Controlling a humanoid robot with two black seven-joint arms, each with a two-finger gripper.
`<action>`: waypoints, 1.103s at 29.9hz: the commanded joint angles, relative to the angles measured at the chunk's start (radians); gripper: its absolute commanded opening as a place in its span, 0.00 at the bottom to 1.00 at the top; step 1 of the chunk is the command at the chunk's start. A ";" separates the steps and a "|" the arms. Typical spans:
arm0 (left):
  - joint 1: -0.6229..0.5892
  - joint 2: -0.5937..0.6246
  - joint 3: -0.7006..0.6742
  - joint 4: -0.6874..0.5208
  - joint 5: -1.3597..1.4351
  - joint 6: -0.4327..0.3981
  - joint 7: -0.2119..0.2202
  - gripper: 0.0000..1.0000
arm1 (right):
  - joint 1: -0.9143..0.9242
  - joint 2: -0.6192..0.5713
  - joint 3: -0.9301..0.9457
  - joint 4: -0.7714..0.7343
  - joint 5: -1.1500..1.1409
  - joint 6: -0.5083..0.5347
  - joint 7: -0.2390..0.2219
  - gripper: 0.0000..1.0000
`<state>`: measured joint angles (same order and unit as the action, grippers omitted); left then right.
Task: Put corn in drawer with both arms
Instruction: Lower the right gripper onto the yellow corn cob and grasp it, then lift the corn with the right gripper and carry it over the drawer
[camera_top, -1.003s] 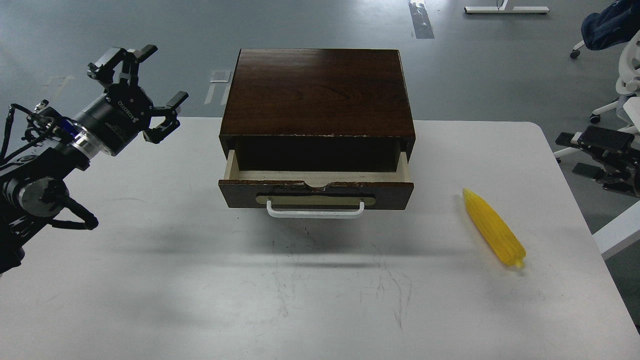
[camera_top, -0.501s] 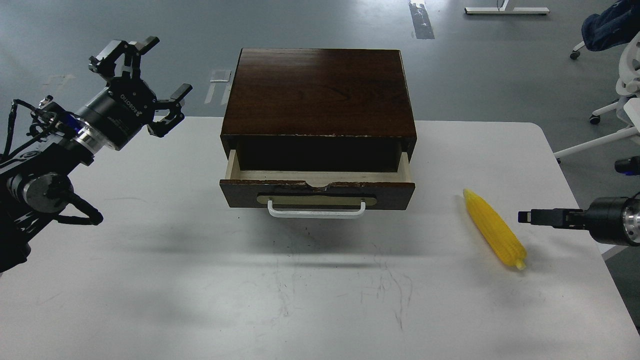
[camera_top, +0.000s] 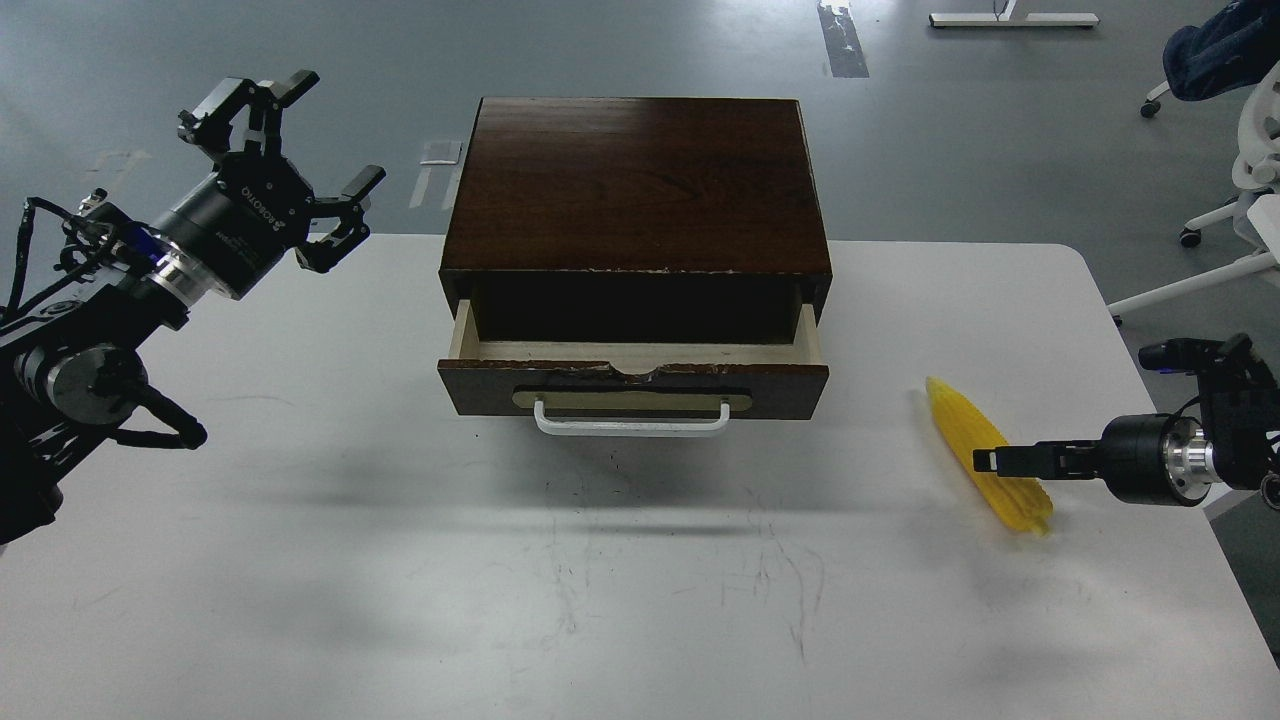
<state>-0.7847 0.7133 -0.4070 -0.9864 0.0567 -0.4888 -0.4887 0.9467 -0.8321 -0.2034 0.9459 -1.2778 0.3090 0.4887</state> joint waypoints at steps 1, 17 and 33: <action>-0.001 0.000 -0.001 0.000 0.000 0.000 0.000 0.98 | 0.004 0.004 -0.027 -0.009 0.000 -0.001 0.000 0.81; -0.001 0.000 -0.001 -0.001 0.000 0.000 0.000 0.98 | 0.124 -0.033 -0.030 0.057 0.000 -0.002 0.000 0.08; -0.004 0.005 -0.018 -0.021 -0.002 0.000 0.000 0.98 | 0.817 0.177 -0.263 0.154 0.000 0.005 0.000 0.10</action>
<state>-0.7887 0.7165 -0.4245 -1.0008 0.0568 -0.4887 -0.4886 1.6587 -0.7626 -0.3898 1.1005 -1.2791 0.3171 0.4886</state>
